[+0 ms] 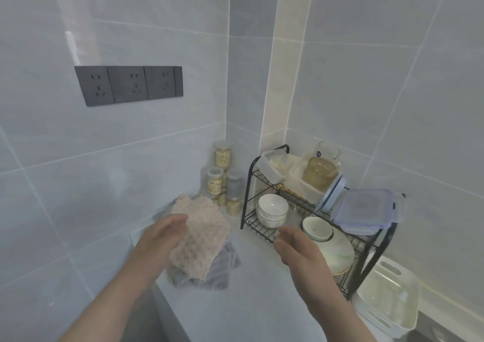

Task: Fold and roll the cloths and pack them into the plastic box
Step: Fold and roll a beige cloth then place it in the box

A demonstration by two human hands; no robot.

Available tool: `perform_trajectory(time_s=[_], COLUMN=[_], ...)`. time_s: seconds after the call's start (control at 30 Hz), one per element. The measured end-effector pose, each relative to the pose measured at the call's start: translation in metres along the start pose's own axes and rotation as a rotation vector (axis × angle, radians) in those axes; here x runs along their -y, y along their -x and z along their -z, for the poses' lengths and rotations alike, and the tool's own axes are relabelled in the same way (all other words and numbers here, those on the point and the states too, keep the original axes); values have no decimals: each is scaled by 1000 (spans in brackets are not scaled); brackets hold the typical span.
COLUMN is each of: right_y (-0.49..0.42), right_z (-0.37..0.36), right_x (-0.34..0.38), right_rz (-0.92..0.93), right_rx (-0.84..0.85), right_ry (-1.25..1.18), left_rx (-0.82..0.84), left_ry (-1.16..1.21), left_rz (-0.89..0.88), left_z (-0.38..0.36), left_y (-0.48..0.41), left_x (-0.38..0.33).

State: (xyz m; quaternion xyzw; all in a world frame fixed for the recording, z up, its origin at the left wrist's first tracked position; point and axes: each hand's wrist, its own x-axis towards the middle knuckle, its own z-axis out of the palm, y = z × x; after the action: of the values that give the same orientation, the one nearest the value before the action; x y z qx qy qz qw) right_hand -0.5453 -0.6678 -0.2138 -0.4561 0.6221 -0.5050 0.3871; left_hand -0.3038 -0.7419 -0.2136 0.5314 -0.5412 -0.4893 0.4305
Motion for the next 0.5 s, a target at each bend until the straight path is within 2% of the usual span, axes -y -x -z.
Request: perform_trajectory(time_s=[0.33, 0.5], right_y=[-126, -203], right_z=[-60, -120], right_x=[-17, -44], right_rz=[-82, -170], right_rx=[-7, -78], right_ry=[97, 147], left_rx=[80, 287], left_ry=[-163, -422], left_rz=[16, -67], left_z=[21, 18], left_y=[-167, -271], left_x=[12, 55])
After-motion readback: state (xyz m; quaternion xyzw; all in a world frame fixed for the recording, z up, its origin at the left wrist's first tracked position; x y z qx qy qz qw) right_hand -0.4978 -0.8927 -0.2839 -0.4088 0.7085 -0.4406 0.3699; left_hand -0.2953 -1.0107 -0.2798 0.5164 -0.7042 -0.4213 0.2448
